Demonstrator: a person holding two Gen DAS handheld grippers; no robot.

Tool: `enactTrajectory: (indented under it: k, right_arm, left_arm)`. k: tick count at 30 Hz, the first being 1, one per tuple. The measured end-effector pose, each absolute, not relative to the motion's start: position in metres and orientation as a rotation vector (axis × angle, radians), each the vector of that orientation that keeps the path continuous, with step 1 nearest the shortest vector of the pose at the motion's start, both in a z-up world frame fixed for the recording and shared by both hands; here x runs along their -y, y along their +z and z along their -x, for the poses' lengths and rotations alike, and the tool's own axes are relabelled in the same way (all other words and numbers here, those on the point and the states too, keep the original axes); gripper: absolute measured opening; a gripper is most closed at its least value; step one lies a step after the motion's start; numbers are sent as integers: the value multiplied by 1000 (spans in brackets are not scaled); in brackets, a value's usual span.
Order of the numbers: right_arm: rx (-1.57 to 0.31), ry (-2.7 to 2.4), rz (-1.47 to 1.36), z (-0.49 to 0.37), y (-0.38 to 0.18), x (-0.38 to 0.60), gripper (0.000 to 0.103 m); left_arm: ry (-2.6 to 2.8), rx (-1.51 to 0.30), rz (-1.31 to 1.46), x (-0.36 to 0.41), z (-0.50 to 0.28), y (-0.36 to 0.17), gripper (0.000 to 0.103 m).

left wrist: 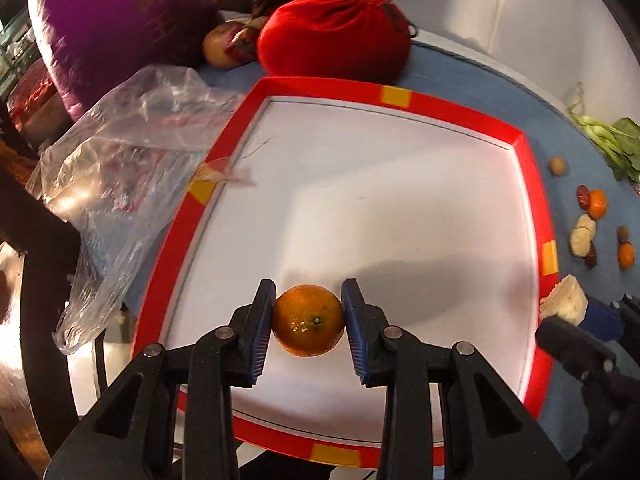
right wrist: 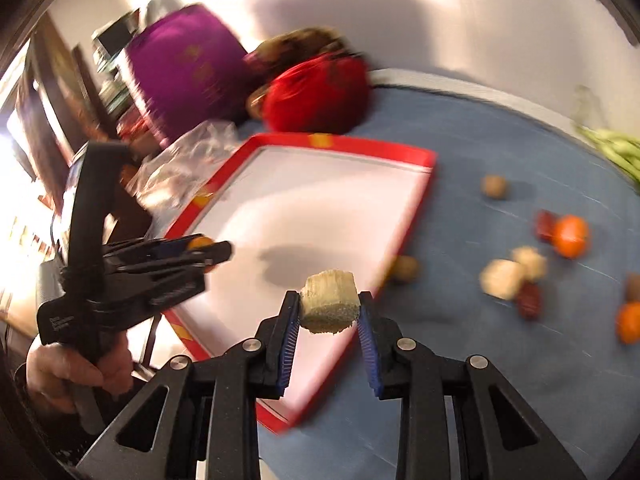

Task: Organize fruits
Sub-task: 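Carry both items over the red-rimmed tray and open both tools, then grasp a white chunk with the left tool while the right tool grasps a mandarin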

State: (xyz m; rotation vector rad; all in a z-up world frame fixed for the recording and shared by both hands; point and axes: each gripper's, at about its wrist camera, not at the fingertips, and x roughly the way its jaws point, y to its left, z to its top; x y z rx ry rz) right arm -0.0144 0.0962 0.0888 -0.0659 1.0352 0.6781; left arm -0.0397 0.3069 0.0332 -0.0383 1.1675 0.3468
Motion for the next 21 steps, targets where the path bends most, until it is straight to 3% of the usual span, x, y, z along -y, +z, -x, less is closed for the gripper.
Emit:
enactTrajectory:
  k: [4, 6, 7, 8, 15, 21]
  right_arm:
    - [-1072, 718, 111, 20, 72, -141, 32]
    - [-1080, 719, 116, 22, 70, -148, 32]
    - [-1077, 718, 105, 22, 75, -144, 32]
    - [-1066, 718, 86, 23, 82, -136, 32]
    - [-934, 459, 79, 7, 132, -7, 51]
    - [-1069, 248, 31, -6, 100, 117, 51]
  left_arm:
    - [464, -1159, 4, -323, 42, 34, 33]
    - [488, -1121, 20, -318, 47, 45, 42]
    - [482, -1095, 9, -312, 46, 52, 55]
    - [478, -1076, -5, -304, 45, 58, 59]
    - [83, -938, -130, -187, 17, 87, 70]
    - [-123, -968, -284, -102, -18, 64, 70]
